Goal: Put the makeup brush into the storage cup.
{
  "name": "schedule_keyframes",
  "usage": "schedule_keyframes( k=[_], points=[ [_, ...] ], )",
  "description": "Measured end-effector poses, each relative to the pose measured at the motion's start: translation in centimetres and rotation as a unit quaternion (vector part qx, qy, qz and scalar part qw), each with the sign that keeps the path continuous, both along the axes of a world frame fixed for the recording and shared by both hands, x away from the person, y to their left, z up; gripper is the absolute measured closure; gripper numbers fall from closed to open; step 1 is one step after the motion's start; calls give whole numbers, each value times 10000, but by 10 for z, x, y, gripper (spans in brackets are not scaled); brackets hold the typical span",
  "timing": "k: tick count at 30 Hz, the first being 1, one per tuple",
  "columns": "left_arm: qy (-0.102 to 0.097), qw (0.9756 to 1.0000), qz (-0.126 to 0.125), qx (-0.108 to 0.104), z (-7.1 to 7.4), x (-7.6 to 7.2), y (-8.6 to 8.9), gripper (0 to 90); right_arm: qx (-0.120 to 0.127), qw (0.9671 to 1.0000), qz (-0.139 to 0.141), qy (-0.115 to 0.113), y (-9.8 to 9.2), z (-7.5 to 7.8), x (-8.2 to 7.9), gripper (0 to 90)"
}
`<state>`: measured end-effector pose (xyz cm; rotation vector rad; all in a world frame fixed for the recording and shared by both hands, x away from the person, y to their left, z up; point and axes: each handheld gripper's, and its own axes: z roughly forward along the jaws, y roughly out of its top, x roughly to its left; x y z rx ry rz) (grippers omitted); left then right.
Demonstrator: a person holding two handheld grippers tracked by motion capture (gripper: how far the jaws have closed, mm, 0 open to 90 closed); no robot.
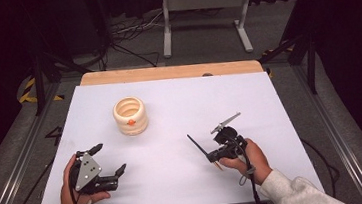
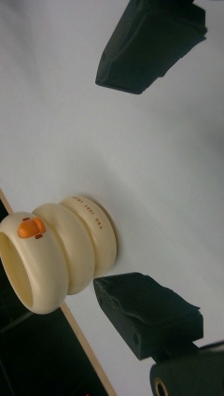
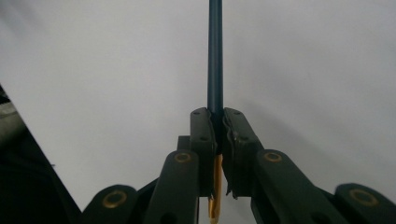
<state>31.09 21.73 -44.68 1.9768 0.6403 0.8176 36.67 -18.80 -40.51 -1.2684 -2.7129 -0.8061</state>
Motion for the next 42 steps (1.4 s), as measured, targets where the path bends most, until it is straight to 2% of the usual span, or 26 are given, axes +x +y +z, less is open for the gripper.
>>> schedule_keyframes(
  k=[2,5,10,12,13,17,19,23,26,27,28,29,30,31,32,33,35,36,40,41,42],
  points=[
    [-114,9996,-84,231,1,0,-7,66,119,9999,43,44,1,0,2,838],
    [-185,9986,-201,459,1,0,-16,68,262,9995,123,126,4,1,4,837],
    [-260,9961,-416,740,0,6,-30,56,391,9988,255,177,11,7,9,838],
    [-350,9937,-501,937,0,6,-37,54,426,9985,297,188,13,9,10,838],
    [-393,9930,-541,970,0,7,-41,54,430,9984,324,183,15,10,11,838],
    [-703,9878,-632,1242,1,7,-53,54,426,9978,452,240,24,14,15,837],
    [-854,9855,-674,1299,1,7,-58,62,369,9974,553,265,30,15,16,838],
    [-1034,9787,-890,1535,0,6,-67,86,277,9960,782,331,44,18,17,837],
    [-1214,9709,-1017,1796,-2,7,-76,108,259,9941,982,393,55,20,18,837],
    [-1214,9709,-1017,1796,-2,7,-76,111,241,9934,1046,415,59,21,19,837],
    [-1250,9698,-1034,1821,-2,8,-78,111,241,9934,1046,415,59,21,19,837],
    [-1330,9665,-1061,1923,-3,9,-82,115,207,9928,1097,428,65,22,19,837],
    [-1346,9659,-1081,1928,-4,9,-83,118,186,9924,1131,449,68,22,20,837],
    [-1381,9638,-1102,1997,-4,9,-85,122,159,9919,1167,468,71,22,20,837],
    [-1381,9638,-1102,1997,-4,9,-85,123,159,9919,1167,468,71,22,20,837],
    [-1449,9617,-1110,2045,-5,10,-89,123,133,9915,1206,474,75,22,20,837],
    [-1500,9590,-1126,2125,-5,11,-92,133,130,9902,1305,478,82,22,21,837],
    [-1479,9594,-1111,2129,-6,11,-93,139,96,9891,1388,483,86,23,21,837],
    [-1595,9530,-1266,2245,-8,10,-101,183,18,9868,1535,525,98,24,22,837],
    [-1619,9508,-1260,2322,-9,8,-103,199,-15,9861,1576,523,100,23,22,837],
    [-1694,9475,-1302,2379,-9,8,-105,215,-36,9853,1612,556,103,23,21,837]
  ],
)
